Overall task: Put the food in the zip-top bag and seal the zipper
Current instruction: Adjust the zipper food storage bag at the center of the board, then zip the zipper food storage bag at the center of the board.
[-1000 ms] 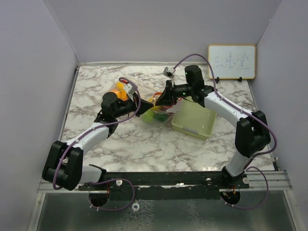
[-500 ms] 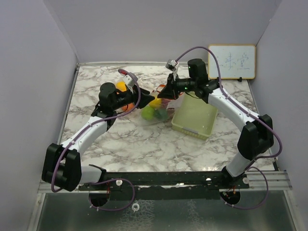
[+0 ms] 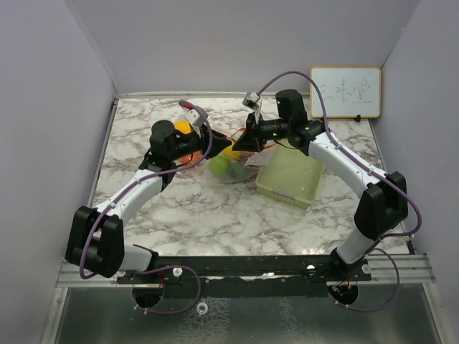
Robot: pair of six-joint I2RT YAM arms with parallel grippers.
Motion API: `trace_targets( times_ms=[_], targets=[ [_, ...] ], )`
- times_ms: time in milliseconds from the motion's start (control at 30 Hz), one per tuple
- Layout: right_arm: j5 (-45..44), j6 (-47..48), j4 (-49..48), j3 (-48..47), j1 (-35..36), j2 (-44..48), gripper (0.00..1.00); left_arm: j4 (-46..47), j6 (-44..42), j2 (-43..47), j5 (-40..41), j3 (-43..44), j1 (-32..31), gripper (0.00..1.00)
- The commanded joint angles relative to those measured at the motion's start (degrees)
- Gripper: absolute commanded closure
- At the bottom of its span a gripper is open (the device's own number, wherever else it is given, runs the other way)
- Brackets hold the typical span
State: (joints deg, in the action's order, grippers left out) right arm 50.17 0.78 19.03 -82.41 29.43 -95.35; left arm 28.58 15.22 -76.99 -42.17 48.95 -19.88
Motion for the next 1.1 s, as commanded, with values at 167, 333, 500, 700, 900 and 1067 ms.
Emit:
trace_targets(
  times_ms=[167, 333, 500, 700, 900, 1067],
  targets=[
    [0.0, 0.89, 1.21, -2.61, 0.63, 1.86, 0.98, 3.78, 0.51, -1.95, -4.1, 2.77, -0.02, 1.0],
    [-6.23, 4.42, 5.2, -6.74, 0.54, 1.94, 0.88, -1.64, -2.34, -0.94, -3.44, 2.65, -0.03, 1.0],
    [-6.06, 7.83, 6.95, -10.34, 0.54, 2.76, 0.46, -4.35, -4.13, 1.06, -3.48, 1.13, 0.11, 1.0],
    [4.78, 6.99, 2.19, -9.9, 0.54, 1.38, 0.35, -3.44, -3.54, 2.33, -5.03, 0.47, 0.29, 1.0],
    [10.22, 7.58, -0.36, -9.88, 0.54, -1.93, 0.38, -4.32, -3.59, 3.95, -5.44, 0.09, 0.32, 1.0],
    [12.84, 8.63, -3.7, -9.55, 0.54, -3.66, 0.38, -4.29, -3.48, 4.82, -5.37, -0.56, 0.38, 1.0]
  ],
)
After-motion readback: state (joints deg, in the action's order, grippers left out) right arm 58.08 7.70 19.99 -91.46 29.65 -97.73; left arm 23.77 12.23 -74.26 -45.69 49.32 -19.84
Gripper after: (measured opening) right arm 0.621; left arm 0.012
